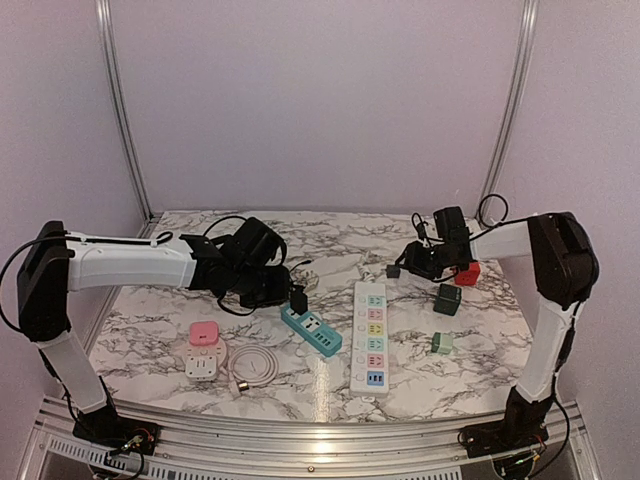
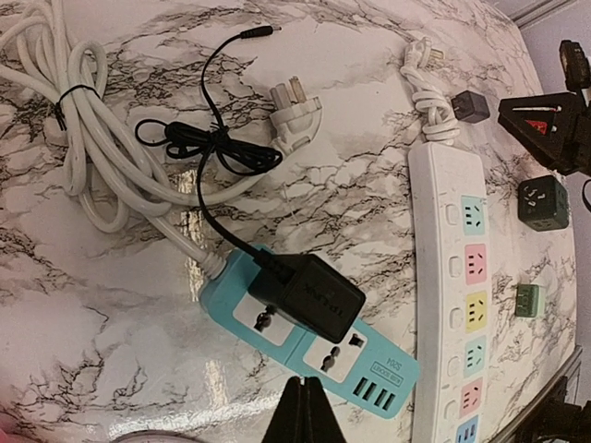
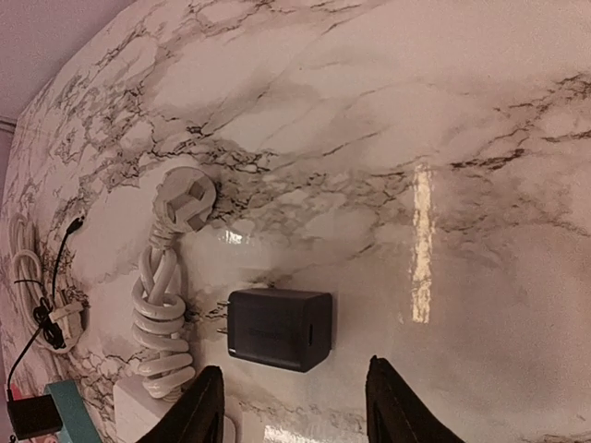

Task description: Pull the plug off the socket

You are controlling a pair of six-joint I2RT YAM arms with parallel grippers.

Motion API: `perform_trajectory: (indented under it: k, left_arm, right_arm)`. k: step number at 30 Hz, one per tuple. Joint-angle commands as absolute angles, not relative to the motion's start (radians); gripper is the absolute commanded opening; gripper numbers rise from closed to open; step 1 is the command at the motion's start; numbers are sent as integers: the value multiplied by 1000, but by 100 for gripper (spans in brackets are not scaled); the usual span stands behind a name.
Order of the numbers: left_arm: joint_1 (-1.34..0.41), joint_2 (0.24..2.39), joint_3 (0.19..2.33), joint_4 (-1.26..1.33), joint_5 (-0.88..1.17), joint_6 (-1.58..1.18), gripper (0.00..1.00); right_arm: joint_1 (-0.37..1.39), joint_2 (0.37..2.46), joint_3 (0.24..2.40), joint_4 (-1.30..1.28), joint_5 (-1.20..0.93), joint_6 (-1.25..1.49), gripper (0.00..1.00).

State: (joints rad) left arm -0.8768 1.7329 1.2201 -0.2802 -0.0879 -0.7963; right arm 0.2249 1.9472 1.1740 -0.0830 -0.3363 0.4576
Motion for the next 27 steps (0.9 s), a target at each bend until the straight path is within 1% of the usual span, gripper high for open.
perform_trajectory:
  k: [1, 8, 16, 22, 27]
  left_arm:
    - [-872, 1686, 1189, -297, -100, -793, 0]
    - [-843, 1652, 1128, -287, -108, -794, 0]
    - [-808, 1611, 1035, -236, -84, -800, 0]
    - [-795, 1601, 996, -195, -75, -810, 0]
    - [-789, 1603, 969, -159, -67, -824, 0]
  right_arm:
    - [245, 1878, 1195, -142, -264, 411, 50]
    - [374, 1823, 1260, -245, -111, 329, 51]
    - [619, 1799, 1314, -284, 49, 228, 54]
    - [771, 1815, 1362, -287, 74, 164, 57]
    - [865, 1856, 1422, -305, 90, 114, 58]
